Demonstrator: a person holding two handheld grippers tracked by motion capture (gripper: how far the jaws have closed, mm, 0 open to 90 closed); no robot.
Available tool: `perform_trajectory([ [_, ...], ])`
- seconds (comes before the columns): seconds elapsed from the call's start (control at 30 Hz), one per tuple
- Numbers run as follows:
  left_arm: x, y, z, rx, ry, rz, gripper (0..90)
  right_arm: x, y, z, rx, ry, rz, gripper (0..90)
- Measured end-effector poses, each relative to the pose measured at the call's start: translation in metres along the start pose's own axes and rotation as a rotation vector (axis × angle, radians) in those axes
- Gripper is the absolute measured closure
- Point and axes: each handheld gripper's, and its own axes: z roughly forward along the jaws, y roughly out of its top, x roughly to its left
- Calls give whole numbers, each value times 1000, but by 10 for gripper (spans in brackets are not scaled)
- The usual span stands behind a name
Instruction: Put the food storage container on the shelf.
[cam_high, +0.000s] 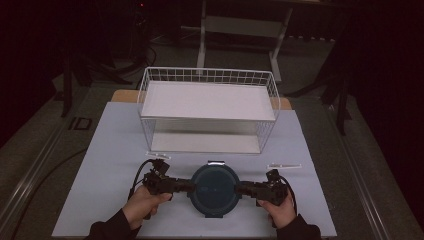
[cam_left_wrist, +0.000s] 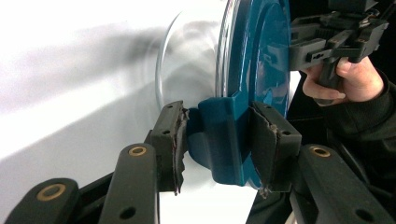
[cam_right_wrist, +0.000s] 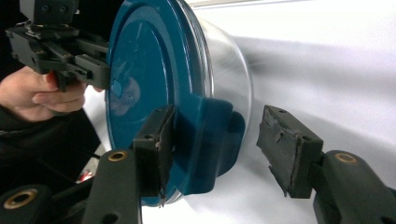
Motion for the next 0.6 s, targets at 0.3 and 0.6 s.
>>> perform_trajectory([
  [0.3,0,-4,0,-6,16,-19,568,-4,-2,2,27,84,74,550],
  [0.6,-6,-10,-1,-43,40,-24,567,3,-4,1,19,61,61,554],
])
